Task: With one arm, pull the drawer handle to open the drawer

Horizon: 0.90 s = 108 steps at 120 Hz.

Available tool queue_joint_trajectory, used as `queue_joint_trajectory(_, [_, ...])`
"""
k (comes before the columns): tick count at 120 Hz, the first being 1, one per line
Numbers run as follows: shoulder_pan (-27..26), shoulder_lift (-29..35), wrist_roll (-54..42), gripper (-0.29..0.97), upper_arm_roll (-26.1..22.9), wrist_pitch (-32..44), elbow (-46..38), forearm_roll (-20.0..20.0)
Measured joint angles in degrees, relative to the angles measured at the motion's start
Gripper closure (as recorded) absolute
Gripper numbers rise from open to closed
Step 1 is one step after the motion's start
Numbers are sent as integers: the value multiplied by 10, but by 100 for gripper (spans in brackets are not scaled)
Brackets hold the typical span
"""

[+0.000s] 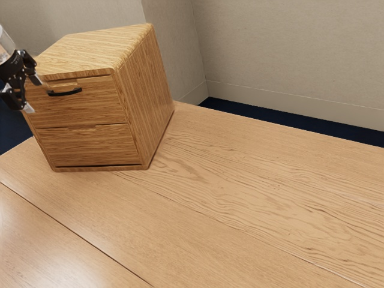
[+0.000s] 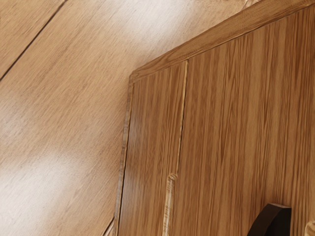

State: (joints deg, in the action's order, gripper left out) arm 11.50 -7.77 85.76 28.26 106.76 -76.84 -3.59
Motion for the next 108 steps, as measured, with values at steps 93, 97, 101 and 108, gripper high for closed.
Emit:
queue_joint_trajectory(93, [-7, -23, 5, 0, -9, 9, 15, -1])
queue_joint_trajectory(97, [-7, -24, 6, 0, -9, 9, 15, -1])
queue_joint_trajectory(101, [-7, -24, 6, 0, -9, 10, 14, -1])
queue_joint_trajectory(108, [-6, -27, 6, 0, -9, 10, 13, -1])
